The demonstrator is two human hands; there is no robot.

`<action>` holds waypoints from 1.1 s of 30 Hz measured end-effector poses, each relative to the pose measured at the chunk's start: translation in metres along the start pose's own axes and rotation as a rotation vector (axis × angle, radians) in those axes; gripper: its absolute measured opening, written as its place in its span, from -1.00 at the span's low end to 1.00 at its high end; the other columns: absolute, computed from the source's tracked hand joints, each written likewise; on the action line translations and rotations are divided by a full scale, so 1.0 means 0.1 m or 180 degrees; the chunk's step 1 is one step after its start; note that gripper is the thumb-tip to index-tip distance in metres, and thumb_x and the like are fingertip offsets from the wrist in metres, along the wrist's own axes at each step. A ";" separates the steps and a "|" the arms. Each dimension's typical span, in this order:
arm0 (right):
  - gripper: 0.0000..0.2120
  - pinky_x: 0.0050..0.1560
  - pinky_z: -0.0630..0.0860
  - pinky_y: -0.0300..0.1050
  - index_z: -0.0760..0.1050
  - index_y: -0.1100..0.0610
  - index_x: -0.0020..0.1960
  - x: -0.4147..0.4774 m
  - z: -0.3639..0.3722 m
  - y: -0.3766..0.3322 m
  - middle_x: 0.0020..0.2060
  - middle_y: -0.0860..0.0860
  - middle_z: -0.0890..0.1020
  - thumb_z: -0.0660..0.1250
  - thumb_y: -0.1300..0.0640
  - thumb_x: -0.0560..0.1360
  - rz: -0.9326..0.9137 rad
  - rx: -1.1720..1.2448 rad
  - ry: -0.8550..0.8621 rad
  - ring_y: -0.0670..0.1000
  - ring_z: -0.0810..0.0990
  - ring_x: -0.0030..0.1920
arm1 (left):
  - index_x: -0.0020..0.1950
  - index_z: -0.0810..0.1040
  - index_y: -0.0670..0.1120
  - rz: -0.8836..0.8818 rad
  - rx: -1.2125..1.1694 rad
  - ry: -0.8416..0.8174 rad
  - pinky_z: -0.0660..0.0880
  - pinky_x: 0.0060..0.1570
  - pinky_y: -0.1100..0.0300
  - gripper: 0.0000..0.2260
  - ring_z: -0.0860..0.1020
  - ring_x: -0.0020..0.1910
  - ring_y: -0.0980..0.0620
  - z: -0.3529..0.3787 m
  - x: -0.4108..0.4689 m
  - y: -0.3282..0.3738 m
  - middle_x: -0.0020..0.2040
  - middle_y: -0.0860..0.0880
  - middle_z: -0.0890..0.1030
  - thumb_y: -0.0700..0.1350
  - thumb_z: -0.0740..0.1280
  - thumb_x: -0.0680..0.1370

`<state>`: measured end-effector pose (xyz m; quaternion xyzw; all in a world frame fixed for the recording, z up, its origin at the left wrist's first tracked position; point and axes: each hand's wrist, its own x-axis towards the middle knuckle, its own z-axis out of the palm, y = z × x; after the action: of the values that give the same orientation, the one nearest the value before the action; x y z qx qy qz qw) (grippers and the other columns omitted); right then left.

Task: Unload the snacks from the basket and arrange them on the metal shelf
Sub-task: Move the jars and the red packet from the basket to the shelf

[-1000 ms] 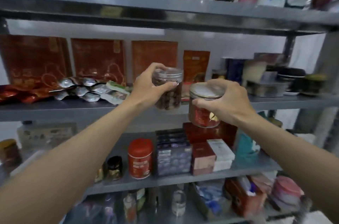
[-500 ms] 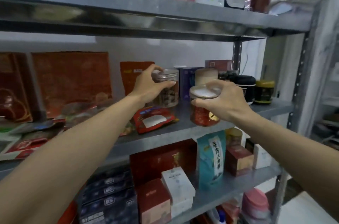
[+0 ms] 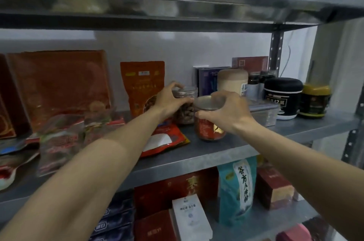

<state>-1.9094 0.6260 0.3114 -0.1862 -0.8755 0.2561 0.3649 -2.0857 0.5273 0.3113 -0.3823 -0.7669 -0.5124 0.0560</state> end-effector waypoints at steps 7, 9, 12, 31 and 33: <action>-0.36 -0.05 0.40 -0.22 0.56 0.08 0.23 0.11 0.17 0.15 0.11 0.00 0.62 0.56 -0.20 0.25 -0.0047 0.0063 -0.0079 -0.07 0.49 0.02 | 0.18 0.51 -0.05 0.0089 0.0107 0.0002 0.35 -0.24 0.45 -0.68 0.46 -0.04 0.16 0.16 0.14 -0.10 0.09 0.07 0.47 -0.08 0.48 0.47; -0.34 0.00 0.45 -0.19 0.56 0.07 0.24 0.14 0.22 0.17 0.14 0.00 0.62 0.55 -0.21 0.24 -0.0026 0.0095 -0.0110 -0.03 0.53 0.09 | 0.19 0.51 -0.06 0.0120 0.0164 -0.0023 0.34 -0.28 0.48 -0.68 0.47 -0.06 0.17 0.18 0.18 -0.14 0.09 0.07 0.47 -0.09 0.47 0.47; -0.28 0.11 0.54 -0.08 0.56 0.06 0.25 0.15 0.26 0.19 0.14 -0.02 0.62 0.53 -0.28 0.19 0.0059 0.0144 -0.0152 -0.01 0.56 0.15 | 0.21 0.50 -0.07 0.0194 0.0152 -0.0059 0.34 -0.30 0.51 -0.66 0.43 -0.13 0.27 0.17 0.19 -0.15 0.10 0.07 0.48 -0.11 0.47 0.47; -0.43 -0.18 0.44 -0.11 0.49 0.06 -0.01 0.22 0.32 0.21 -0.10 -0.03 0.58 0.54 -0.30 0.21 -0.0264 -0.0193 -0.0263 0.01 0.54 -0.06 | 0.25 0.46 -0.06 0.0090 -0.0141 -0.0367 0.48 -0.08 0.33 -0.62 0.54 -0.02 0.15 0.18 0.22 -0.25 0.00 0.11 0.50 -0.14 0.47 0.48; -0.42 -0.17 0.47 -0.10 0.49 0.07 0.01 0.21 0.31 0.21 -0.10 -0.03 0.59 0.54 -0.30 0.21 -0.0266 -0.0190 -0.0275 0.01 0.55 -0.06 | 0.27 0.45 -0.05 0.0070 -0.0149 -0.0385 0.49 -0.02 0.29 -0.61 0.54 0.02 0.09 0.19 0.22 -0.26 0.02 0.09 0.48 -0.14 0.46 0.48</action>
<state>-1.9431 0.6439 0.2915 -0.1492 -0.9047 0.2222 0.3314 -2.1116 0.5499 0.2938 -0.4221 -0.7524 -0.5056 0.0063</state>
